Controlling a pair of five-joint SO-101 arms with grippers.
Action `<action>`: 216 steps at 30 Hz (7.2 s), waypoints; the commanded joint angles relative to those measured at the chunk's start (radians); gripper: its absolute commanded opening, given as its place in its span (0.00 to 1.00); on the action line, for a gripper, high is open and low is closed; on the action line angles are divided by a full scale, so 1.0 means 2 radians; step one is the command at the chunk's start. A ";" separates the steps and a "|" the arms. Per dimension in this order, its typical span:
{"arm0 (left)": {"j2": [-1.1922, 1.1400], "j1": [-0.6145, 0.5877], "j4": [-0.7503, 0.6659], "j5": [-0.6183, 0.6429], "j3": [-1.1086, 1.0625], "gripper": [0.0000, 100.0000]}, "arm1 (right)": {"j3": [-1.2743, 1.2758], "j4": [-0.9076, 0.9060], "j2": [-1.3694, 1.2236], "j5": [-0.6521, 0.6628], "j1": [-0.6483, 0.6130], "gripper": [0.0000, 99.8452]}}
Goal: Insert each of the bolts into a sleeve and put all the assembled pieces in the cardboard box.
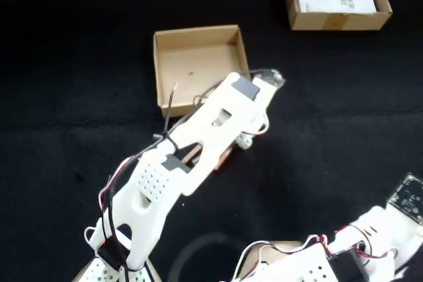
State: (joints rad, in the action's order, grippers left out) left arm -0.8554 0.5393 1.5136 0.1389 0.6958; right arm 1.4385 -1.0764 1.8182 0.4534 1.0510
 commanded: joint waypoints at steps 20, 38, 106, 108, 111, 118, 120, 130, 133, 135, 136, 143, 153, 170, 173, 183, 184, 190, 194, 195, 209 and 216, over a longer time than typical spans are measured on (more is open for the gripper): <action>0.514 0.030 0.125 -0.002 -0.041 0.01 | -0.007 0.089 0.007 -0.148 -0.462 0.01; 1.063 0.025 -0.163 -0.004 -0.697 0.01 | -0.129 0.105 0.007 -0.254 -0.700 0.01; 0.748 0.129 -0.312 0.127 -0.593 0.01 | -0.145 -0.013 0.007 -0.328 -0.699 0.01; 0.748 0.129 -0.291 0.127 -0.591 0.03 | -0.145 -0.013 0.007 -0.328 -0.699 0.01; 0.748 0.129 -0.248 0.128 -0.590 0.16 | -0.145 -0.013 0.007 -0.328 -0.699 0.01; 0.748 0.132 -0.118 0.127 -0.545 0.43 | -0.142 -0.013 0.007 -0.327 -0.699 0.01; 0.748 0.138 -0.071 0.126 -0.509 0.42 | -0.141 -0.013 0.007 -0.328 -0.699 0.01; 0.768 0.150 0.124 0.082 -0.257 0.42 | -0.157 -0.012 -0.059 -0.328 -0.699 0.01; 0.804 0.123 0.124 0.031 -0.245 0.34 | -0.202 -0.012 -0.114 -0.328 -0.699 0.01; 0.824 0.091 0.123 0.003 -0.250 0.25 | -0.243 -0.012 -0.158 -0.328 -0.699 0.01; 0.835 0.069 0.123 -0.006 -0.255 0.21 | -0.265 -0.012 -0.182 -0.328 -0.699 0.01; 0.902 -0.102 0.119 -0.038 -0.337 0.02 | -0.442 -0.013 -0.376 -0.328 -0.699 0.01; 1.031 -0.349 -0.140 -0.036 -0.662 0.01 | -0.764 -0.069 -0.684 -0.311 -0.699 0.01; 1.295 -0.409 -0.519 -0.032 -1.198 0.01 | -1.081 -0.054 -1.131 0.133 -0.709 0.01; 1.303 -0.411 -0.479 -0.001 -1.198 0.01 | -1.130 -0.013 -1.184 0.213 -0.708 0.01; 1.306 -0.418 -0.417 0.054 -1.197 0.01 | -1.223 -0.040 -1.298 0.280 -0.740 0.01; 1.306 -0.418 -0.417 0.054 -1.197 0.01 | -1.223 -0.067 -1.302 0.280 -0.749 0.01; 1.306 -0.418 -0.417 0.052 -1.197 0.01 | -1.222 -0.152 -1.330 0.278 -0.782 0.01; 1.306 -0.418 -0.417 0.051 -1.197 0.01 | -1.226 -0.161 -1.350 0.279 -0.779 0.01; 1.306 -0.418 -0.417 0.051 -1.197 0.01 | -1.226 -0.169 -1.350 0.279 -0.779 0.01; 1.306 -0.418 -0.417 0.051 -1.197 0.01 | -1.374 -0.346 -1.277 0.245 -0.775 0.18; 1.306 -0.418 -0.417 0.051 -1.197 0.01 | -1.115 -0.344 -1.098 0.214 -0.768 0.18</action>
State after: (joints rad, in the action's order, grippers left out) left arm 1.7438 -0.2846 0.6759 0.2401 -1.6794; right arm -1.0671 -1.7530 -0.5892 0.8907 -0.4987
